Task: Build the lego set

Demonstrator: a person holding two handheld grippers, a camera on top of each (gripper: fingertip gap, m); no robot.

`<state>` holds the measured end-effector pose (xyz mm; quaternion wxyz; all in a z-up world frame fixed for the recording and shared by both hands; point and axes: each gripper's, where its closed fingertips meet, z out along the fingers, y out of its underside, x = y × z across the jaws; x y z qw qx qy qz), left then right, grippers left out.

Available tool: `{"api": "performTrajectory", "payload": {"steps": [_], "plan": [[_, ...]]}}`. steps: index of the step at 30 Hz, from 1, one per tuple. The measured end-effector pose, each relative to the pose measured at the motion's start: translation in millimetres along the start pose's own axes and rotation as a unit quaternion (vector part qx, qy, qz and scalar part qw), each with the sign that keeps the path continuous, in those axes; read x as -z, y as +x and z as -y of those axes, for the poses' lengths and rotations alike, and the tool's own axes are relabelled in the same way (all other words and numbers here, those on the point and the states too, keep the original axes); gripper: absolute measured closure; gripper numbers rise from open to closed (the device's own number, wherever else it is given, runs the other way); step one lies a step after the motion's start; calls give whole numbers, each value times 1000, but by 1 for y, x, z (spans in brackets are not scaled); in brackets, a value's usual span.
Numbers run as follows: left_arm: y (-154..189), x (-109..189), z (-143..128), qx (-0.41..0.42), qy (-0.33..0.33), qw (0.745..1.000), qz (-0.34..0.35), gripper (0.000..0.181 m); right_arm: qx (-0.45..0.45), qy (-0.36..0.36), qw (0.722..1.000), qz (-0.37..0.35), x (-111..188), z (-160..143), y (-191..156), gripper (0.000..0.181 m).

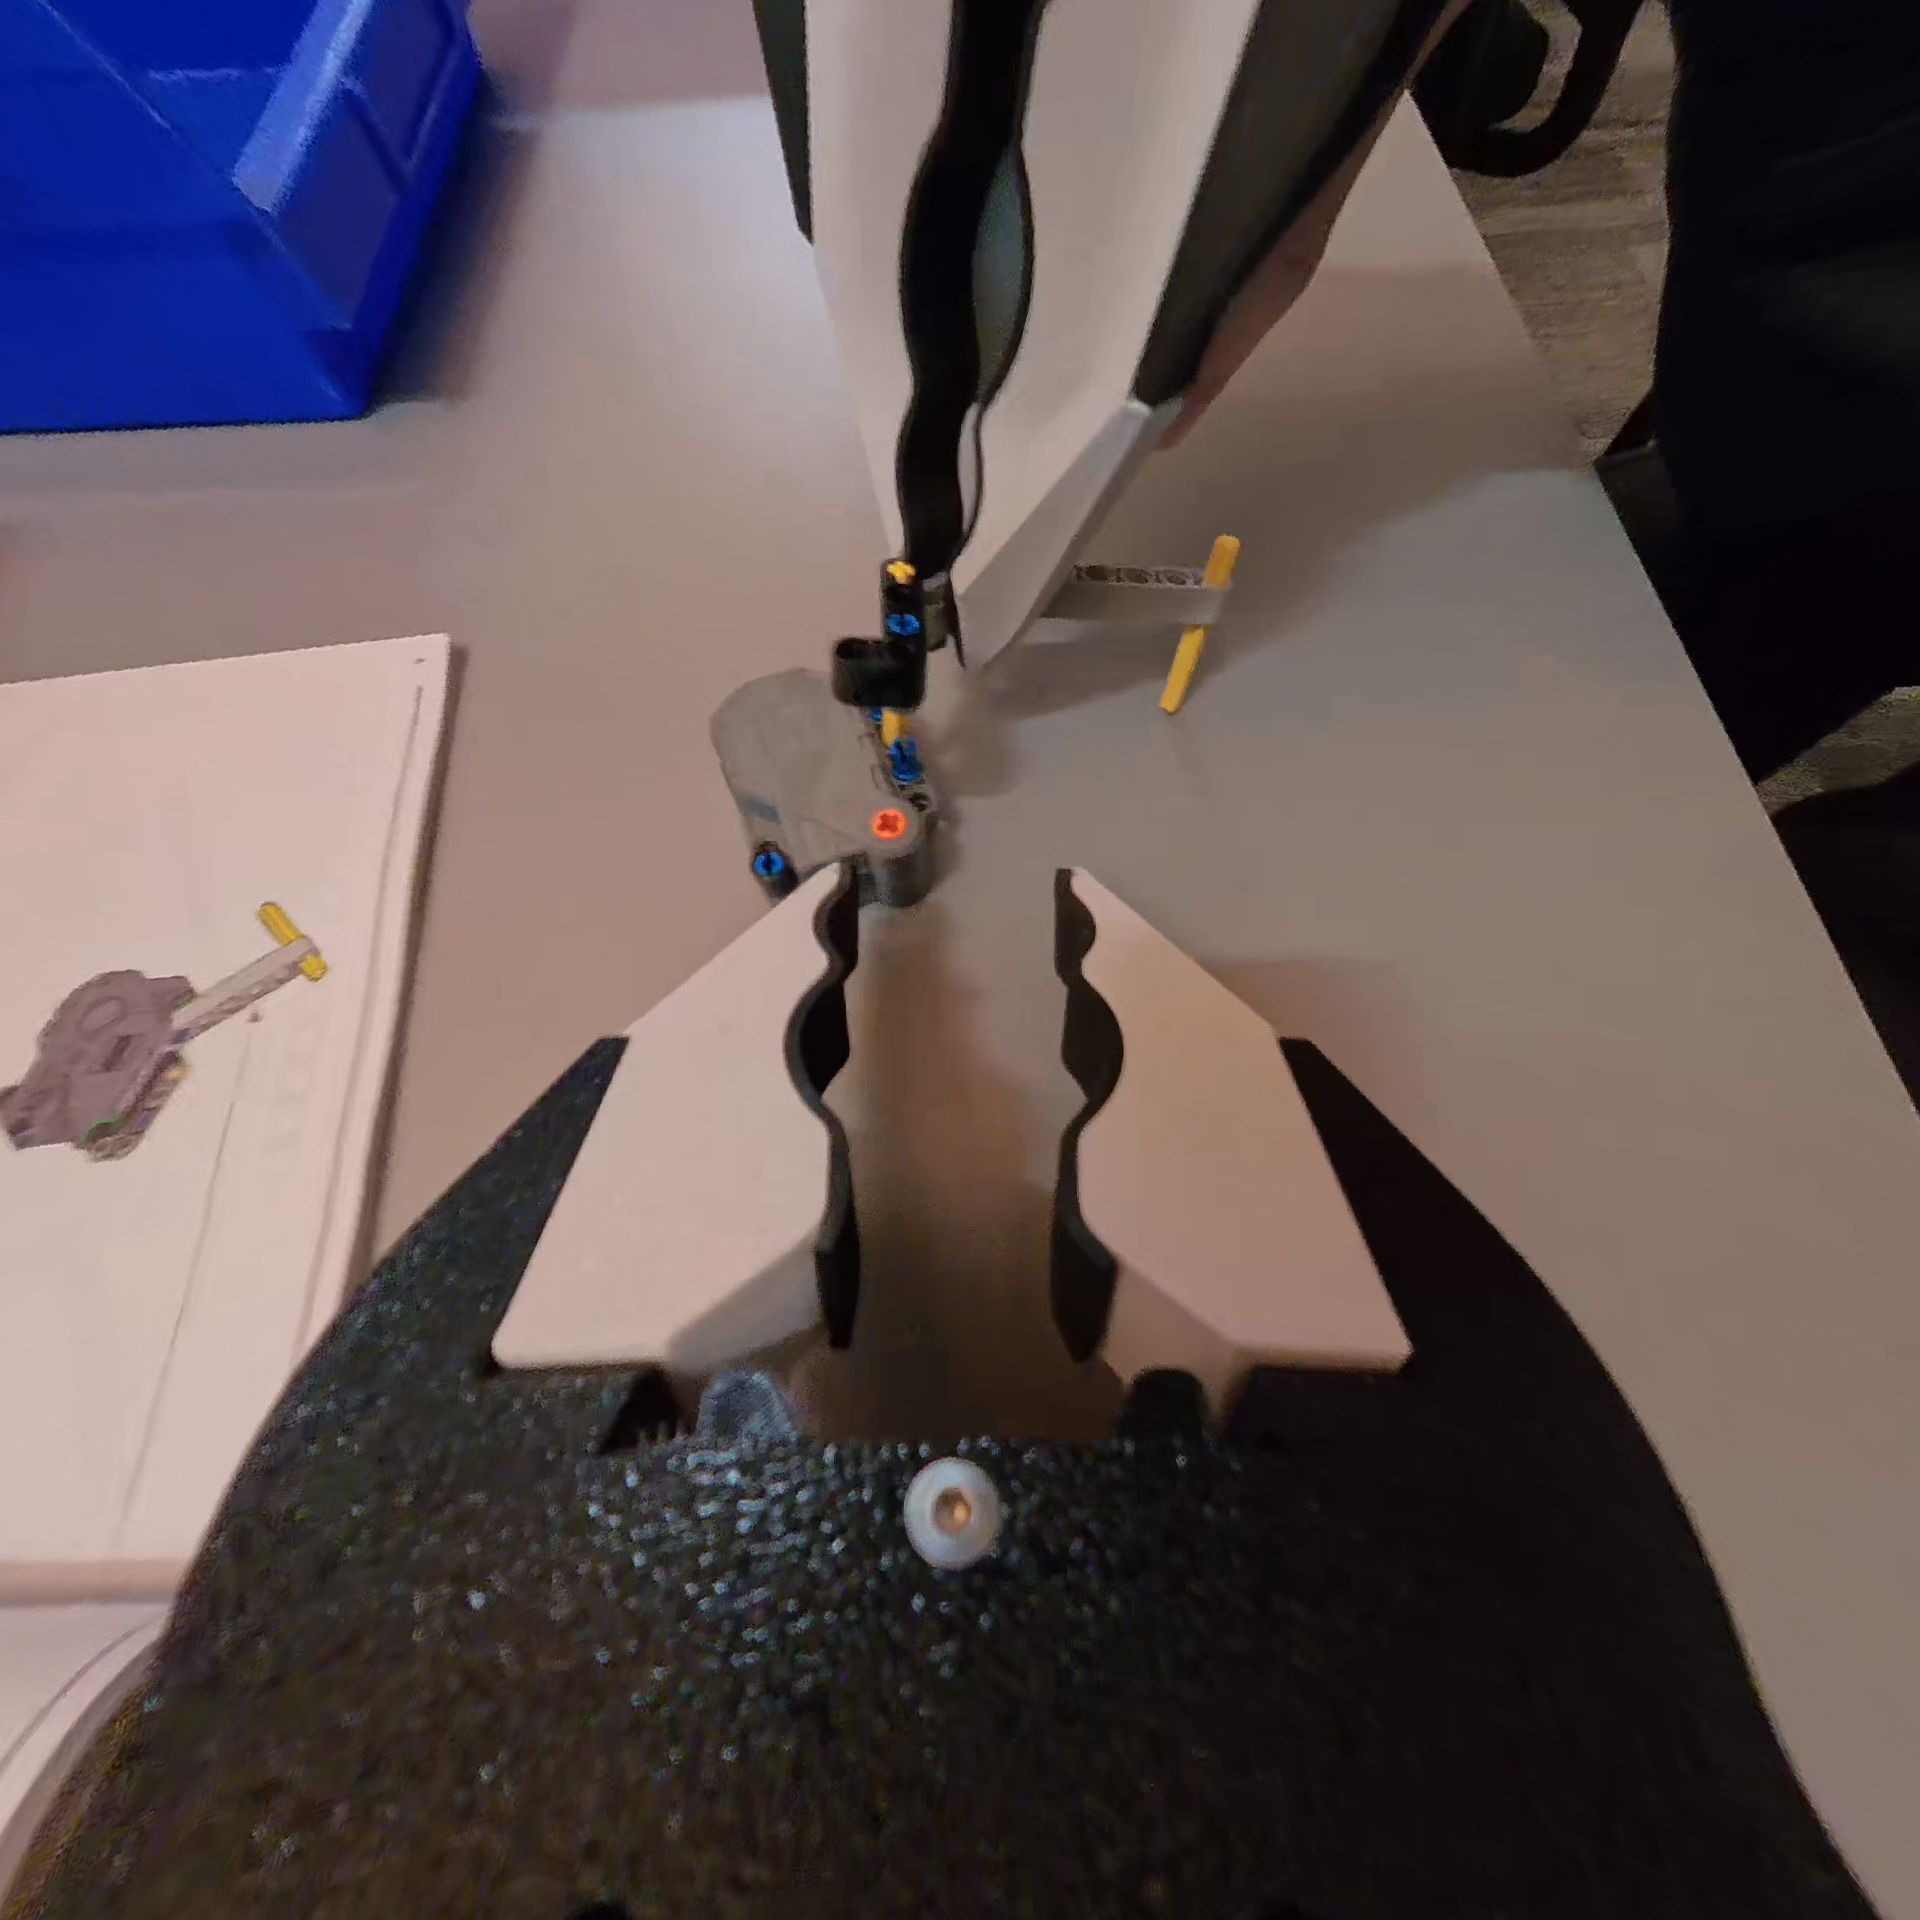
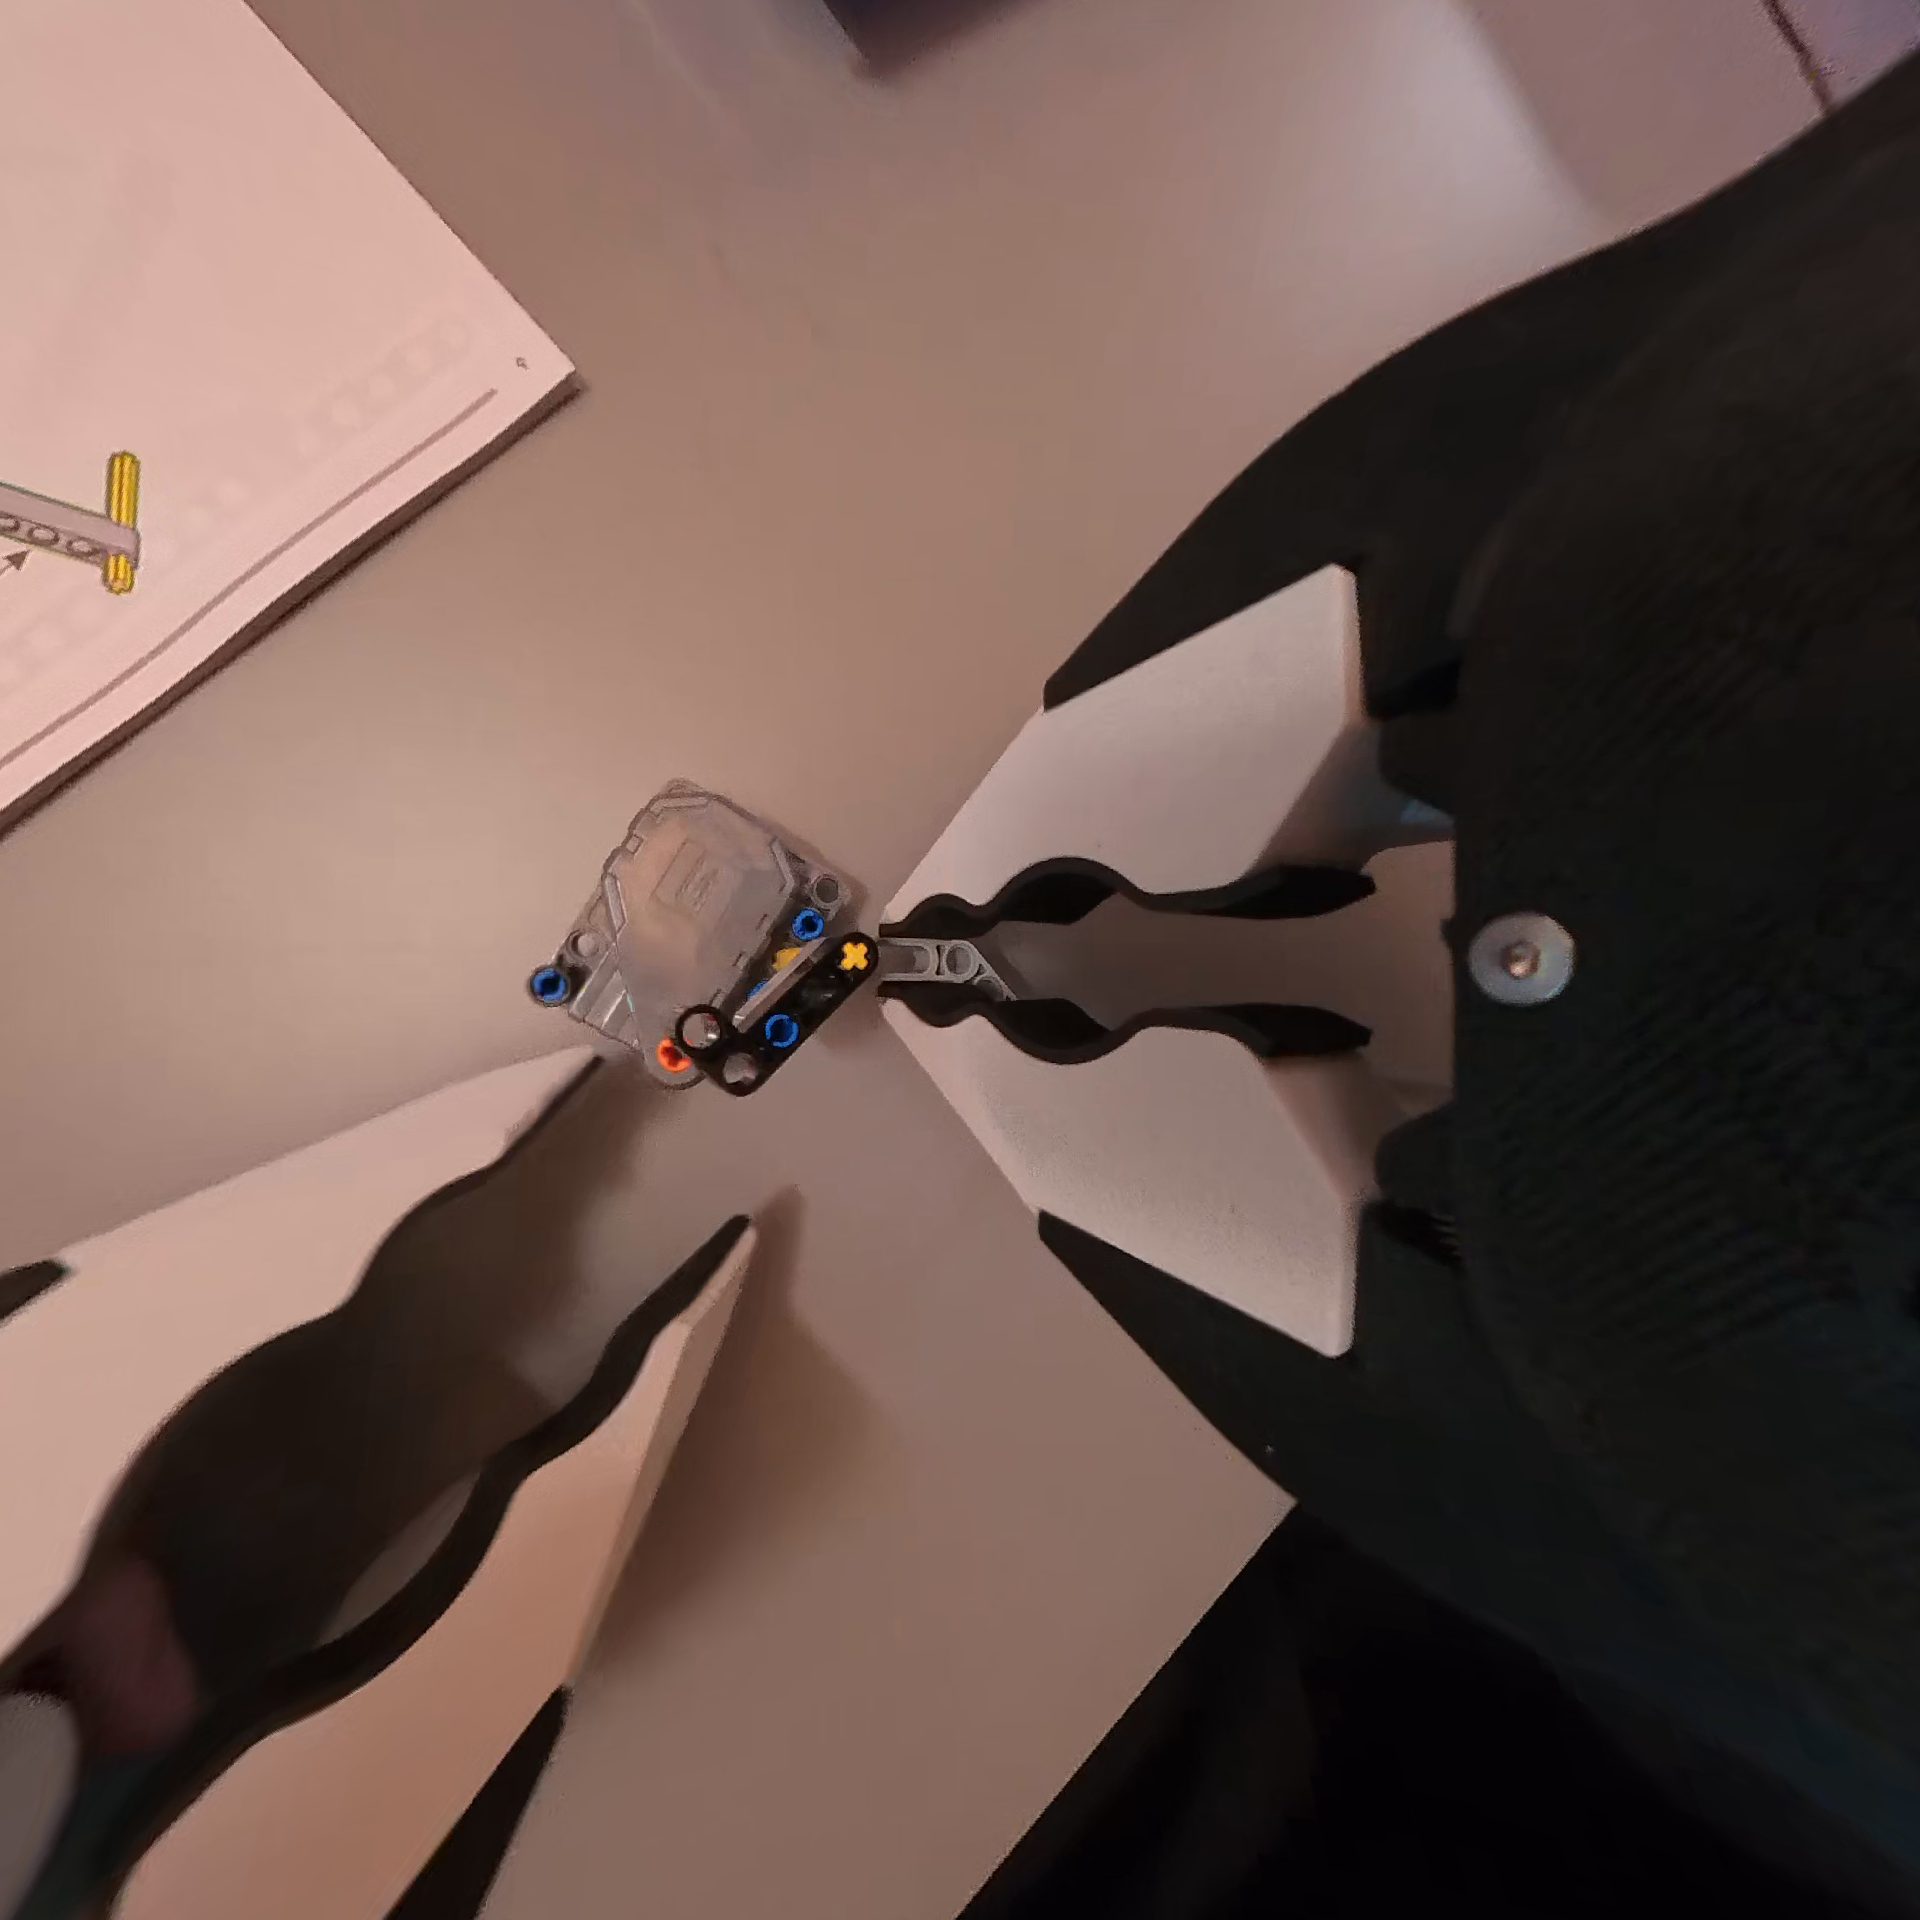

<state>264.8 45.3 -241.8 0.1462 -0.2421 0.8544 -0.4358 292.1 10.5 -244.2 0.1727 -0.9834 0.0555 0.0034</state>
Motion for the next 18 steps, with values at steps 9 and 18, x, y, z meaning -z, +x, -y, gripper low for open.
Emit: {"api": "performTrajectory", "payload": {"steps": [9, 18], "plan": [[-7, 16, 53, -99, 123, 984, 85, 144, 78, -37, 996, -28, 0, 1, -1, 176], [-3, -5, 40, -122, 66, 986, 96, 172, 176, -77, 981, -2, -1, 0, 2, 176]]}}
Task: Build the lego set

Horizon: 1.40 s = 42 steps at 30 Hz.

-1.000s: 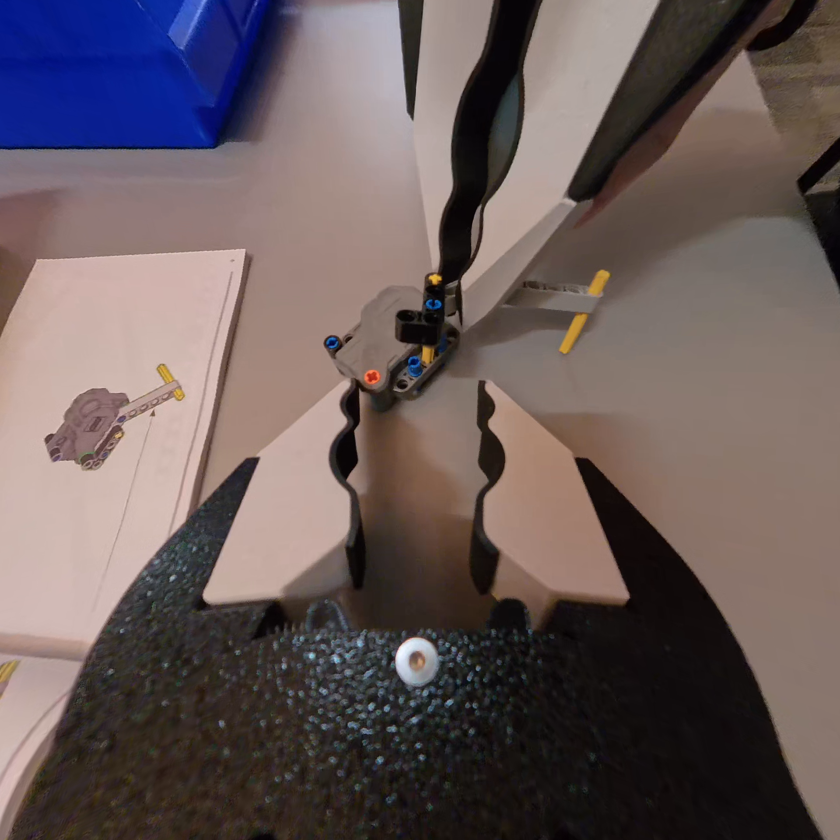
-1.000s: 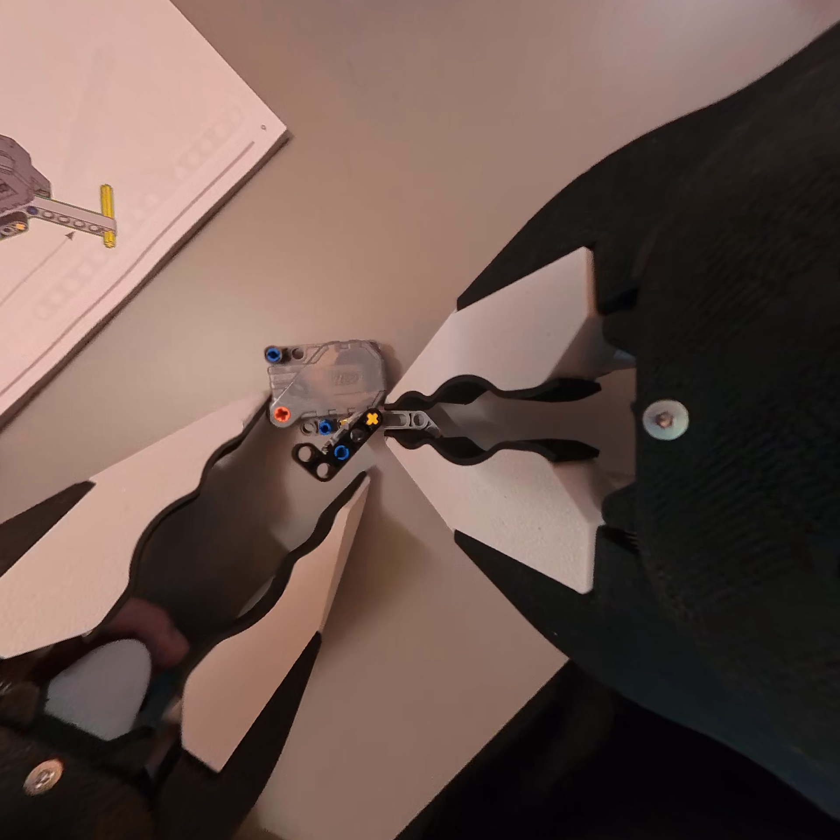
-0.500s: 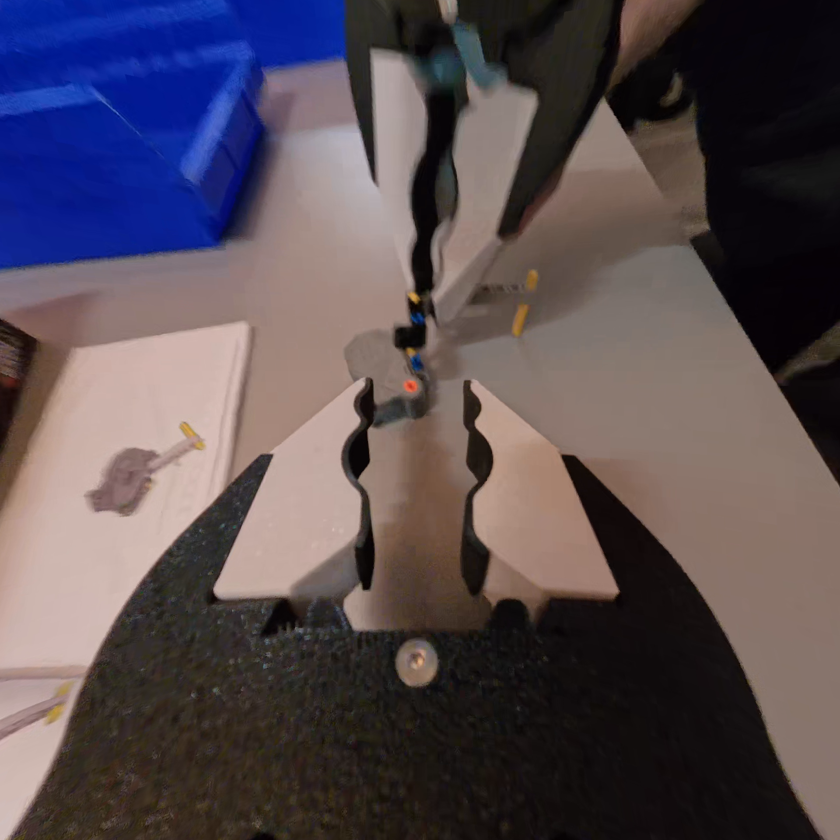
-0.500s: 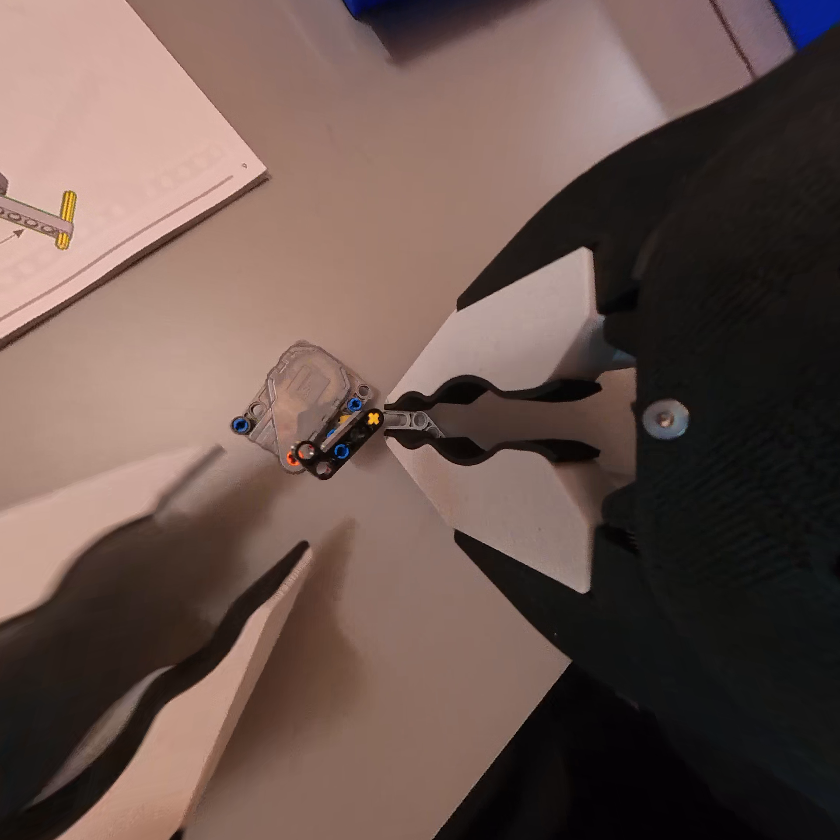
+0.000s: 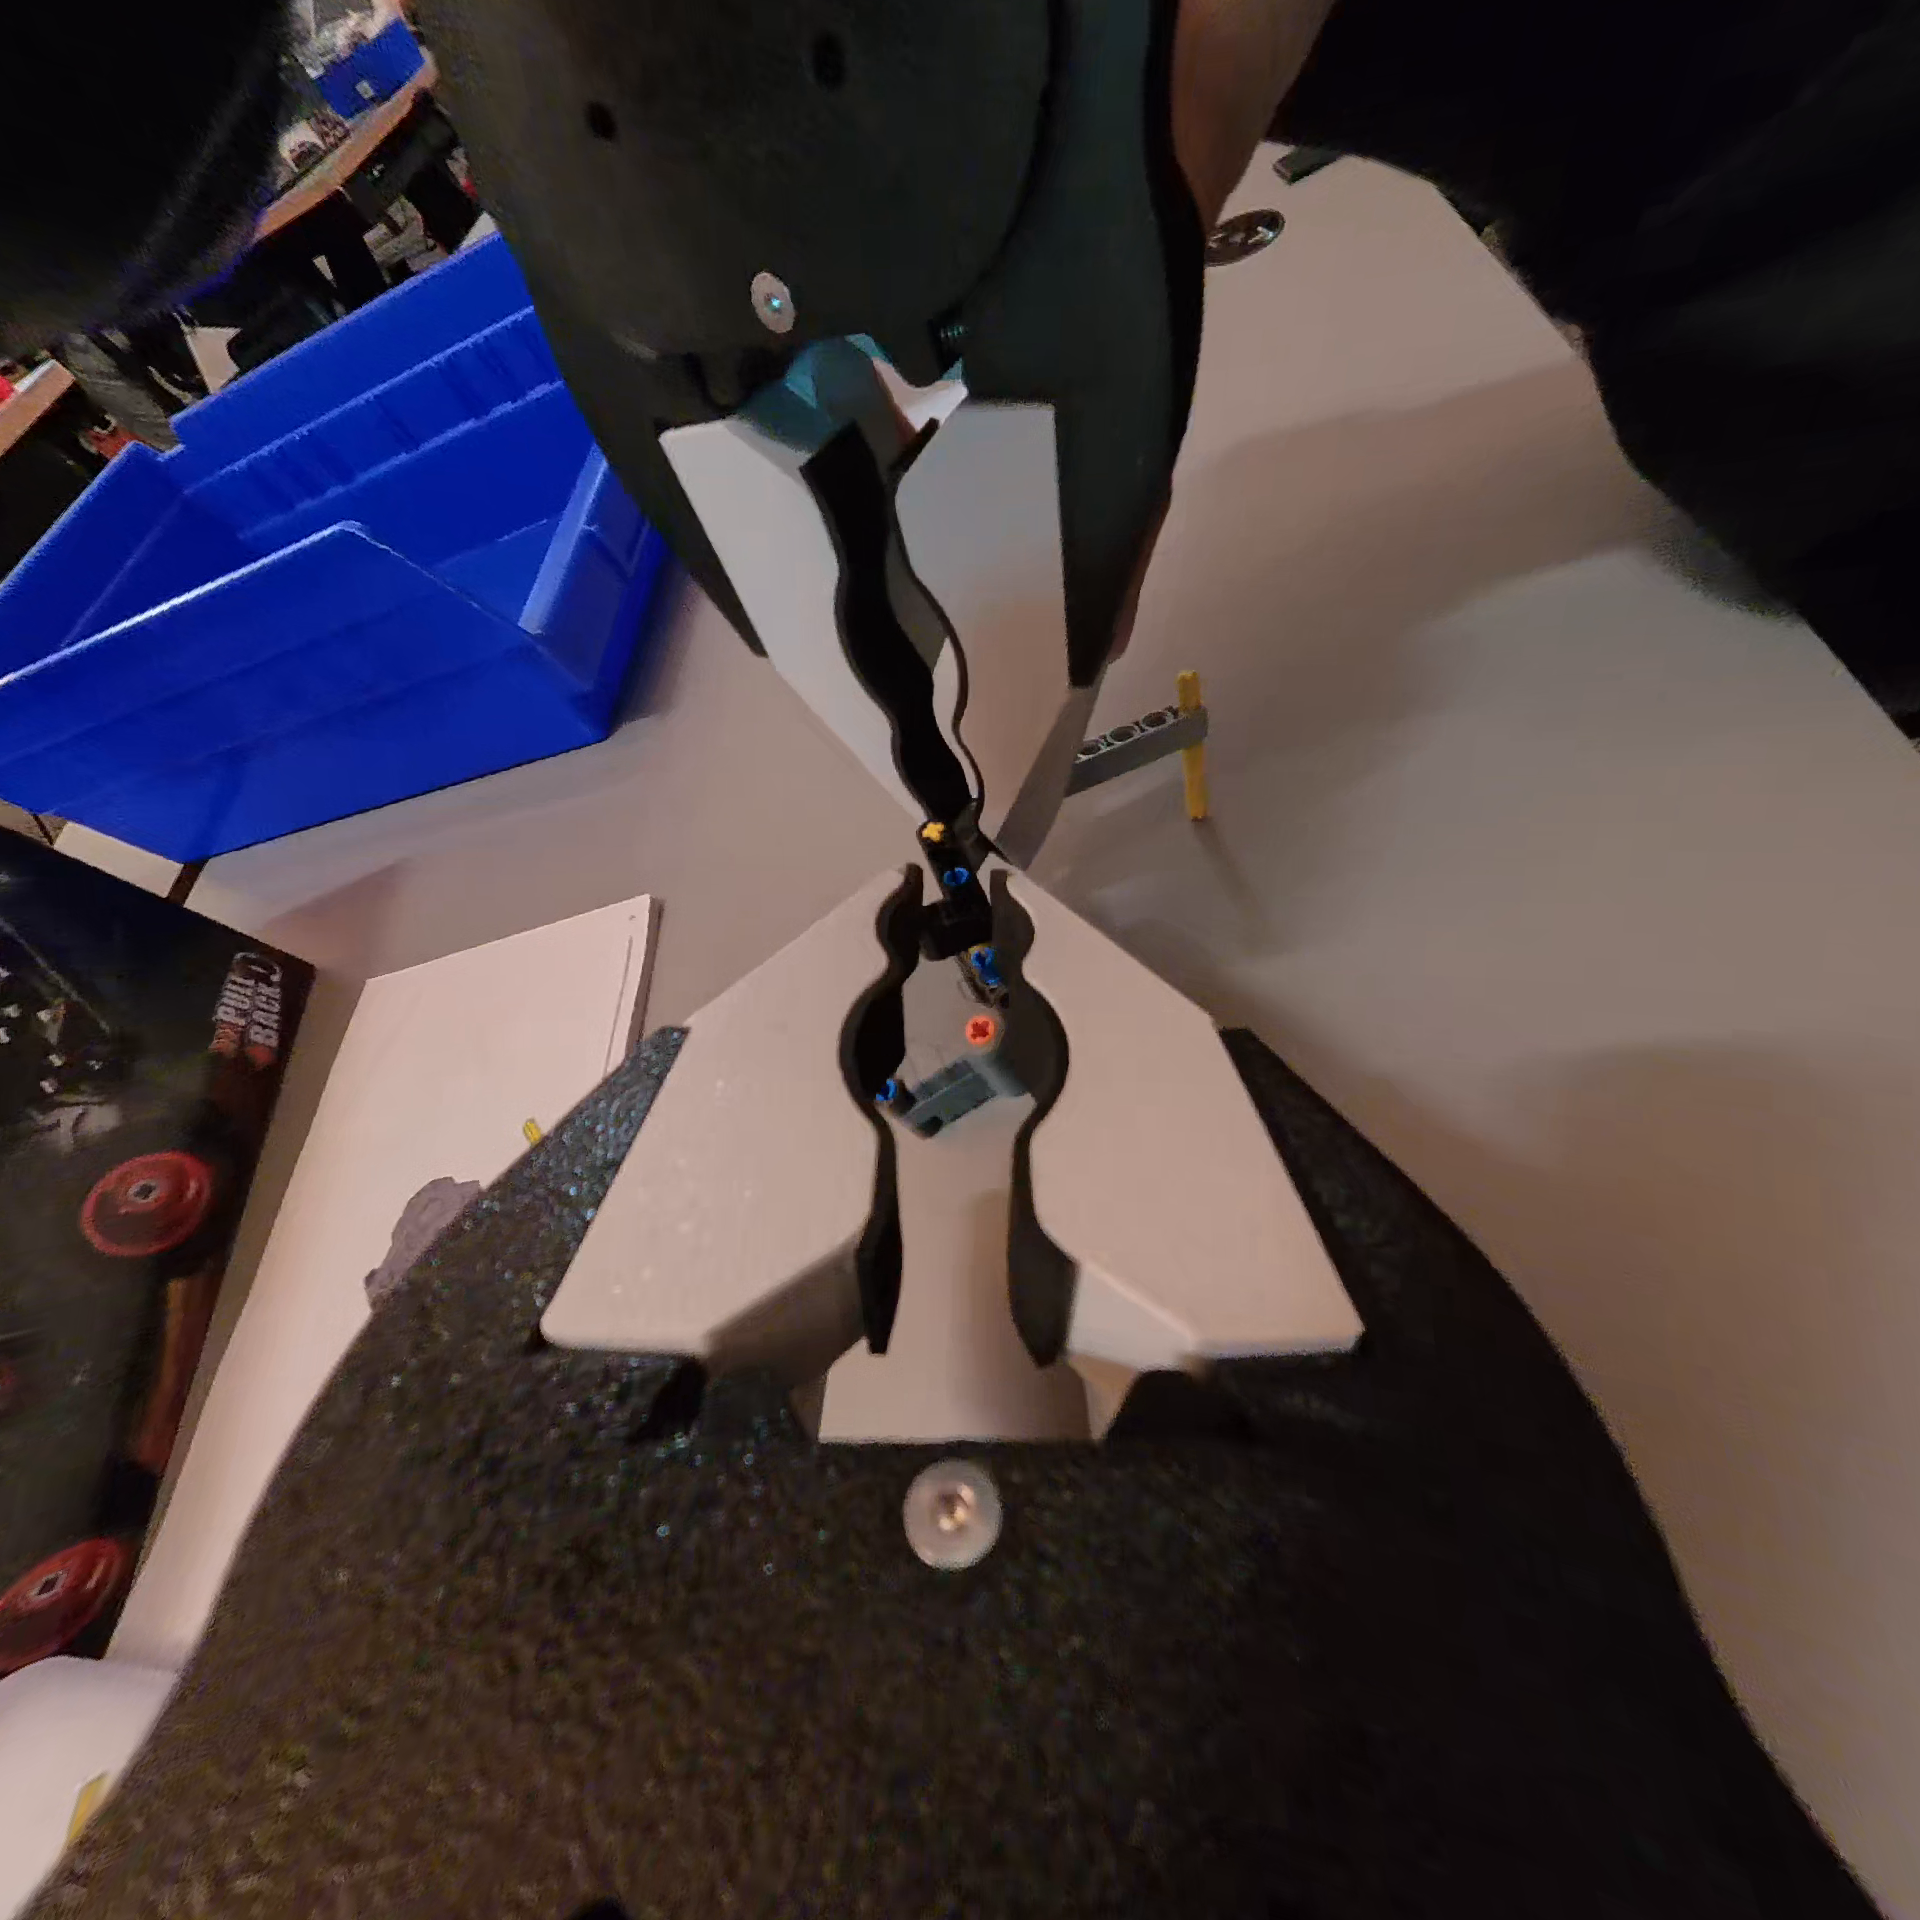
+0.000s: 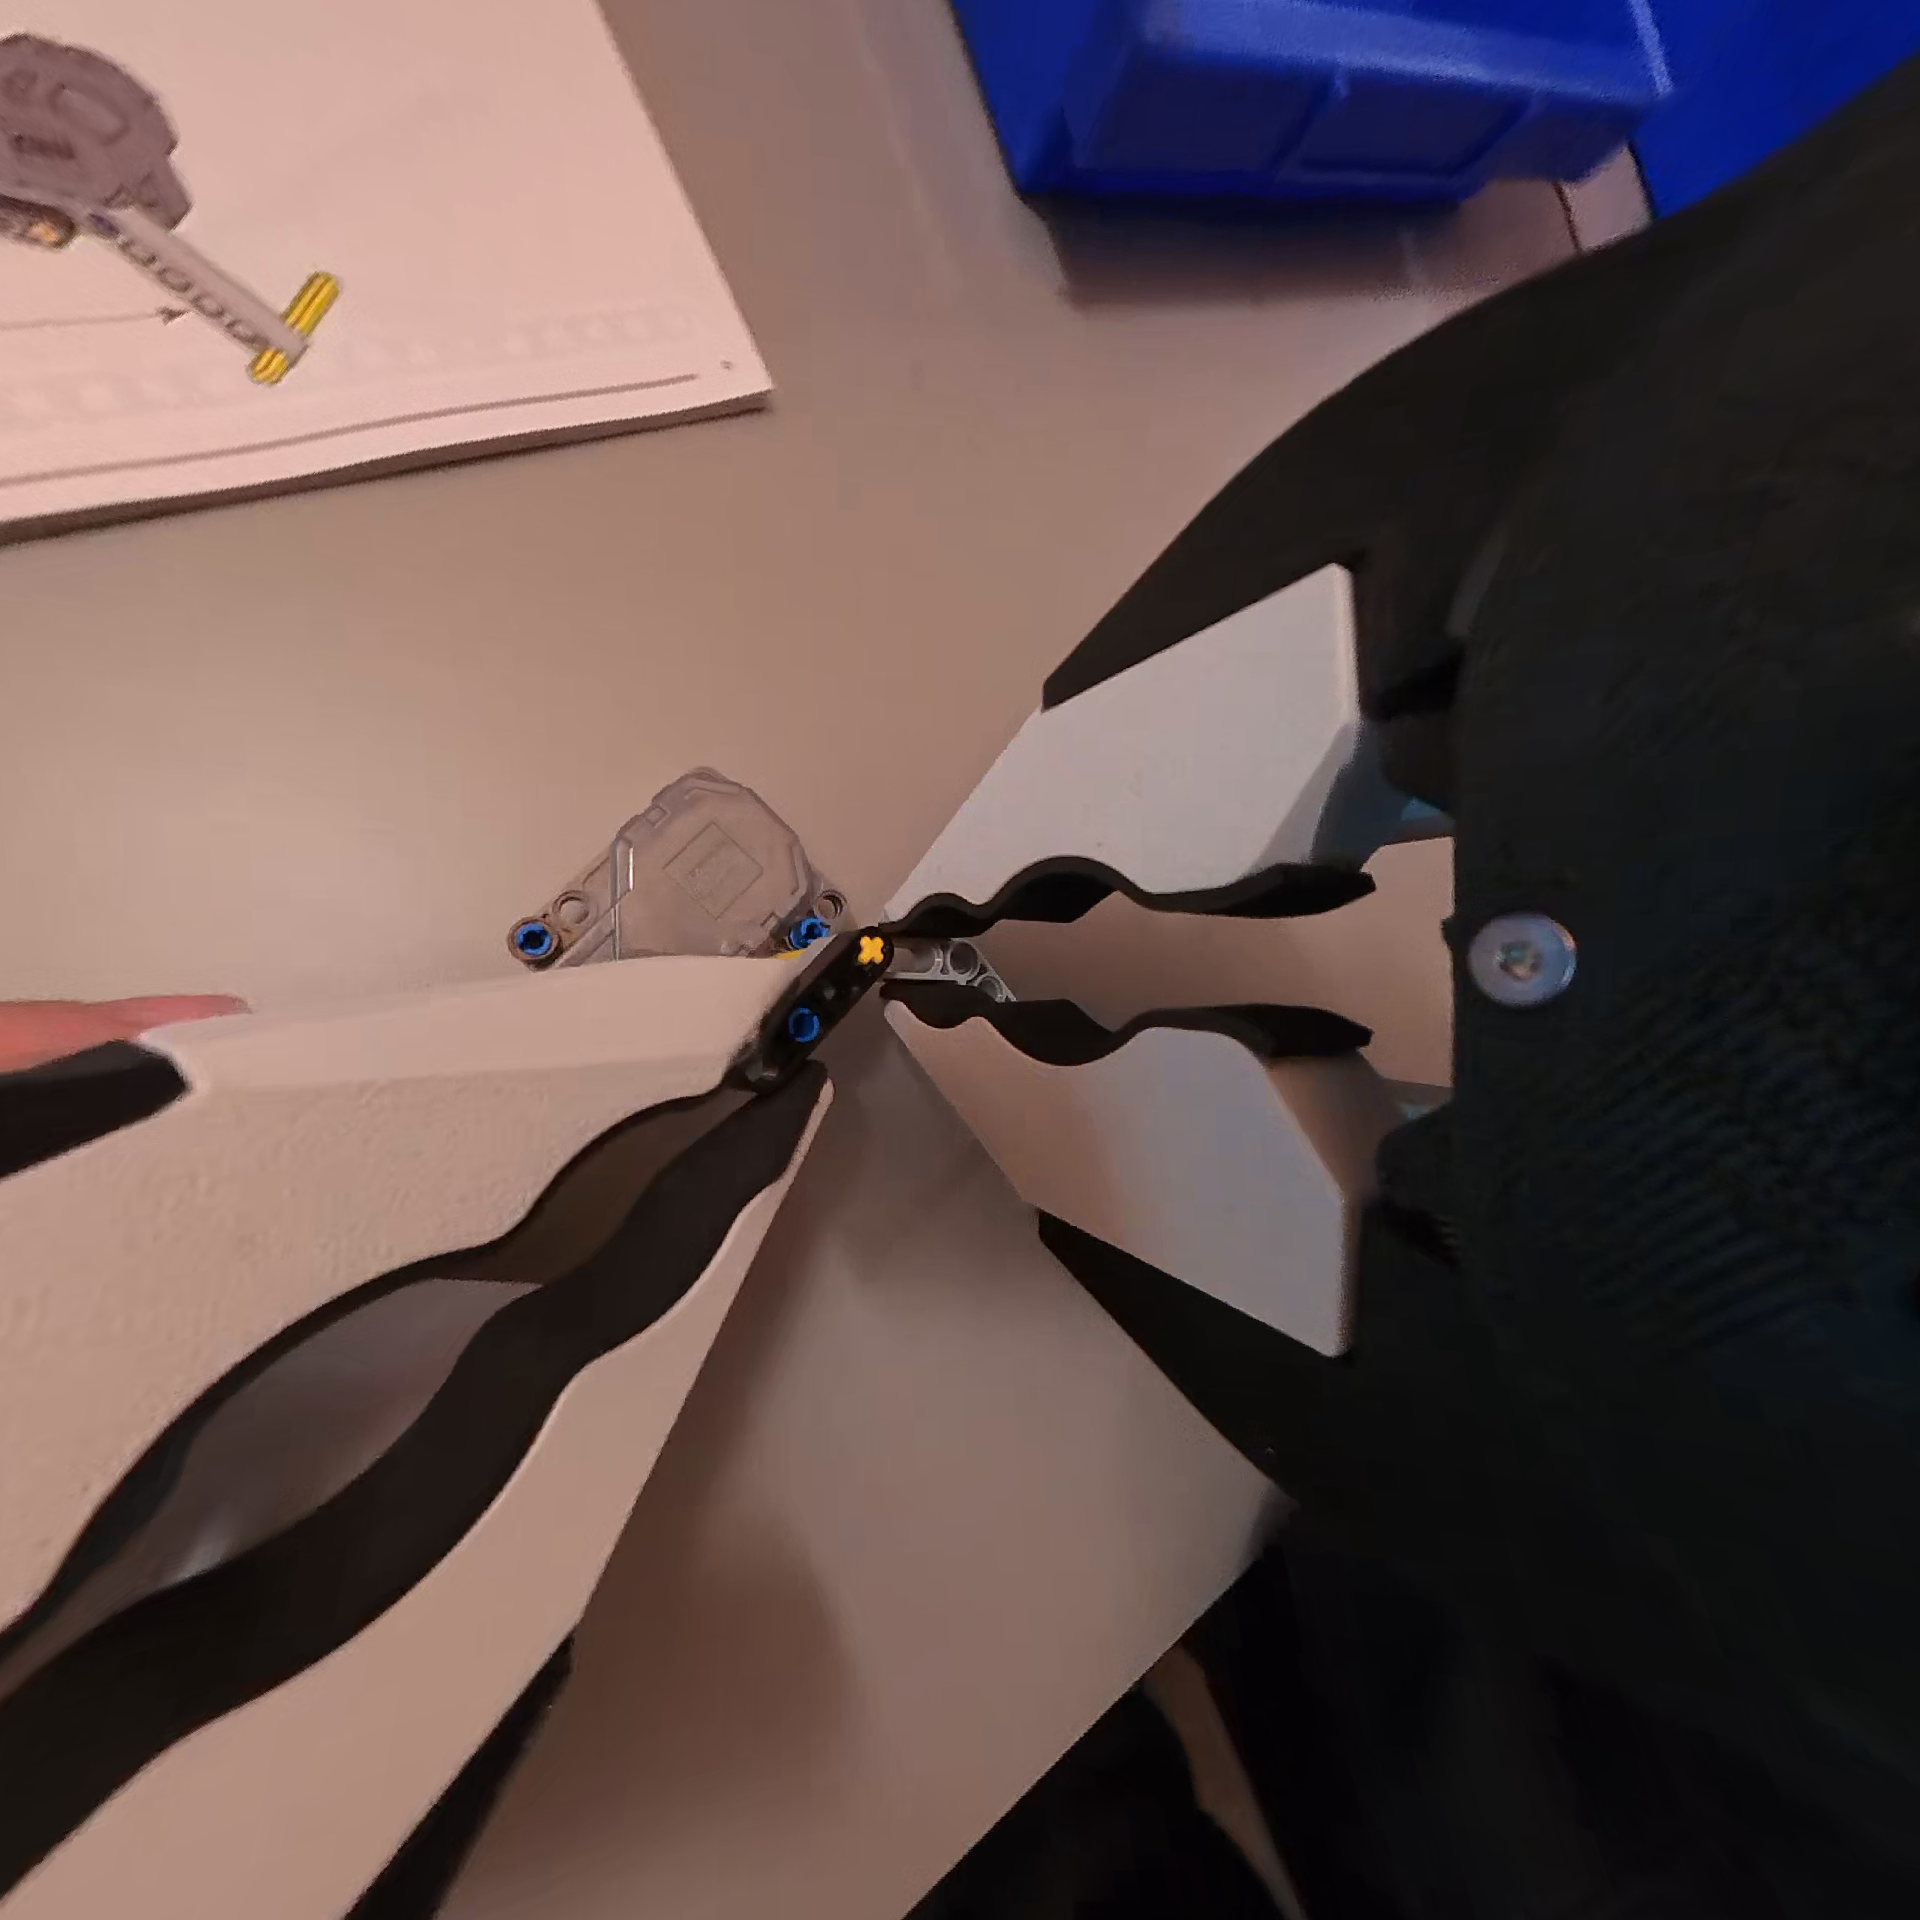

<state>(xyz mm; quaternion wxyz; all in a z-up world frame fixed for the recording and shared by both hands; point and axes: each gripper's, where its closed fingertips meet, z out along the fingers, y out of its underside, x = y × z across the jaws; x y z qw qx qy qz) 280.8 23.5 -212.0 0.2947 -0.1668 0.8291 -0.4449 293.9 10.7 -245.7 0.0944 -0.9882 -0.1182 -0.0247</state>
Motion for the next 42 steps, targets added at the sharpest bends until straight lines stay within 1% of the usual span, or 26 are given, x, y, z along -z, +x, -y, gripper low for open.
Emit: {"api": "performTrajectory", "payload": {"steps": [3, 6, 9, 11, 13, 15, 17, 18, 20, 23, 25, 27, 29, 31, 34, 36, 40, 42], "plan": [[4, 1, 0, 25, 4, 999, -24, 173, 40, 2, 999, 8, -3, 1, 1, 176], [4, 5, -2, 55, 14, 997, -42, 167, 74, 7, 997, 6, -5, 4, 1, 177], [1, 13, -12, 52, -1, 998, -29, 146, 77, 10, 997, 6, -6, 4, 2, 177], [-4, 20, -20, 53, -14, 998, -5, 127, 76, 13, 997, 8, -6, 4, 2, 177], [-12, 24, -35, 92, -52, 994, 31, 119, 78, 12, 997, 6, -7, 3, 4, 176], [-8, 21, -51, 146, -100, 984, 31, 111, 81, 8, 997, 2, -8, 3, 5, 176], [-3, 13, -55, 184, -116, 976, 28, 110, 84, 6, 996, -1, -9, 2, 6, 176], [-2, 8, -53, 196, -118, 973, 27, 106, 86, 6, 996, -2, -9, 2, 7, 175], [0, -2, -52, 208, -128, 969, 26, 106, 85, 5, 996, -3, -10, 2, 7, 175], [1, -10, -55, 209, -148, 966, 26, 112, 85, 6, 996, -8, -9, 2, 7, 175], [-2, -10, -58, 212, -155, 964, 37, 125, 76, 0, 997, -10, -9, 0, 8, 175], [1, -10, -56, 202, -150, 967, 23, 144, 84, 5, 996, -23, -9, 1, 11, 175], [-5, -9, -58, 187, -152, 970, 39, 145, 91, 14, 995, -36, -10, 4, 12, 175], [-7, -8, -58, 174, -150, 972, 42, 145, 97, 25, 994, -47, -10, 8, 14, 173], [-12, -4, -61, 151, -147, 976, 48, 145, 99, 39, 992, -73, -11, 10, 18, 158], [-14, 0, -61, 126, -139, 981, 49, 145, 84, 64, 993, -53, -10, 14, 12, 154], [-18, 6, -61, 84, -129, 986, 60, 146, 45, 143, 988, -32, -1, 28, 6, 145], [-19, 7, -61, 79, -126, 987, 60, 146, 28, 175, 984, -27, 1, 33, 7, 135]]}}
